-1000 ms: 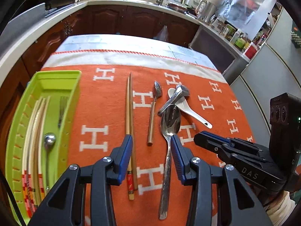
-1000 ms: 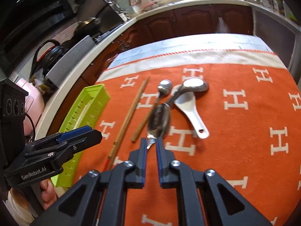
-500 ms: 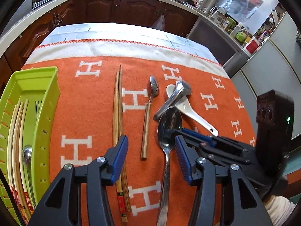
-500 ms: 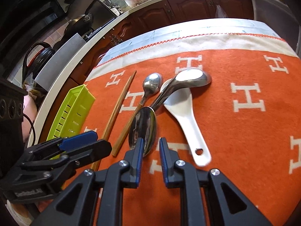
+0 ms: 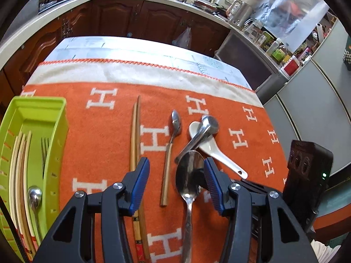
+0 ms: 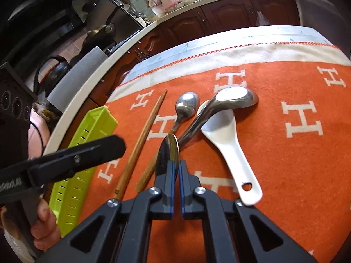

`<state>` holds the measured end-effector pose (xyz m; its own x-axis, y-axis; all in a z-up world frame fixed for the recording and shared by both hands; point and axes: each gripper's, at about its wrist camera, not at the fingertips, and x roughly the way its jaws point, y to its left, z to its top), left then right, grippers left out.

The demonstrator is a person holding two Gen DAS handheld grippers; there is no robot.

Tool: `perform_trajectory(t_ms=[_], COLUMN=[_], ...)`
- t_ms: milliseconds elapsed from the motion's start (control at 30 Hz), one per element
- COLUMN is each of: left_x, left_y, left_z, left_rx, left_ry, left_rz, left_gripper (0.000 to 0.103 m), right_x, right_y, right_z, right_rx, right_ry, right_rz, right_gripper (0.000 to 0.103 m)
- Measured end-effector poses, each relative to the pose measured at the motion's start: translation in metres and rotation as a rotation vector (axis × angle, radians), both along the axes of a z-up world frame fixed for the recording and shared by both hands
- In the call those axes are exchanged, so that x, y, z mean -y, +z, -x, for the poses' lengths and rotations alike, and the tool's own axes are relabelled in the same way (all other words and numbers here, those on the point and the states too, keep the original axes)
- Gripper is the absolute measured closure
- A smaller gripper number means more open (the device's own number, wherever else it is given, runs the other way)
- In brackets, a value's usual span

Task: Organize utensils
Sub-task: 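Close the left tool on a steel spoon while the right tool grips another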

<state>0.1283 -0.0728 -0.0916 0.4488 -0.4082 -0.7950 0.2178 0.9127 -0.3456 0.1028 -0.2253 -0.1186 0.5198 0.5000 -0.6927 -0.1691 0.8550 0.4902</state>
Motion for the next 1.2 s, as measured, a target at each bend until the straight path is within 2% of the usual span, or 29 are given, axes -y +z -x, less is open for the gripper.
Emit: perform_trajectory(t_ms=[33, 100, 267, 333, 500, 667, 900, 1067, 1200], left_x=[0.004, 0.011, 0.032, 0.042, 0.071, 0.083, 0.073, 0.067, 0.074], left_y=[0.001, 0.003, 0.006, 0.006, -0.001, -0.015, -0.026, -0.043, -0.046], left_z=[-0.003, -0.006, -0.021, -0.026, -0.039, -0.054, -0.071, -0.087, -0.088], left_rx=[0.009, 0.015, 0.034, 0.046, 0.061, 0.005, -0.076, -0.194, -0.211], left_ry=[-0.013, -0.034, -0.104, -0.140, -0.224, -0.258, -0.241, -0.244, -0.266], left_rz=[0.002, 0.006, 0.034, 0.031, -0.032, -0.051, 0.005, 0.073, 0.079], left_gripper=[0.063, 0.070, 0.074, 0.079, 0.082, 0.082, 0.082, 0.081, 0.081], right_x=[0.002, 0.007, 0.031, 0.047, 0.075, 0.090, 0.100, 0.105, 0.109], right_y=[0.003, 0.010, 0.028, 0.030, 0.030, 0.029, 0.021, 0.015, 0.013], right_z=[0.002, 0.006, 0.020, 0.028, 0.039, 0.041, 0.042, 0.041, 0.042], right_rx=[0.007, 0.029, 0.061, 0.056, 0.046, 0.043, 0.030, 0.017, 0.013], right_ry=[-0.006, -0.020, -0.090, -0.129, -0.201, -0.231, -0.230, -0.242, -0.249], right_rz=[-0.009, -0.022, -0.025, -0.037, -0.051, -0.062, -0.098, -0.118, -0.127], right_gripper=[0.101, 0.102, 0.102, 0.102, 0.102, 0.102, 0.102, 0.102, 0.102])
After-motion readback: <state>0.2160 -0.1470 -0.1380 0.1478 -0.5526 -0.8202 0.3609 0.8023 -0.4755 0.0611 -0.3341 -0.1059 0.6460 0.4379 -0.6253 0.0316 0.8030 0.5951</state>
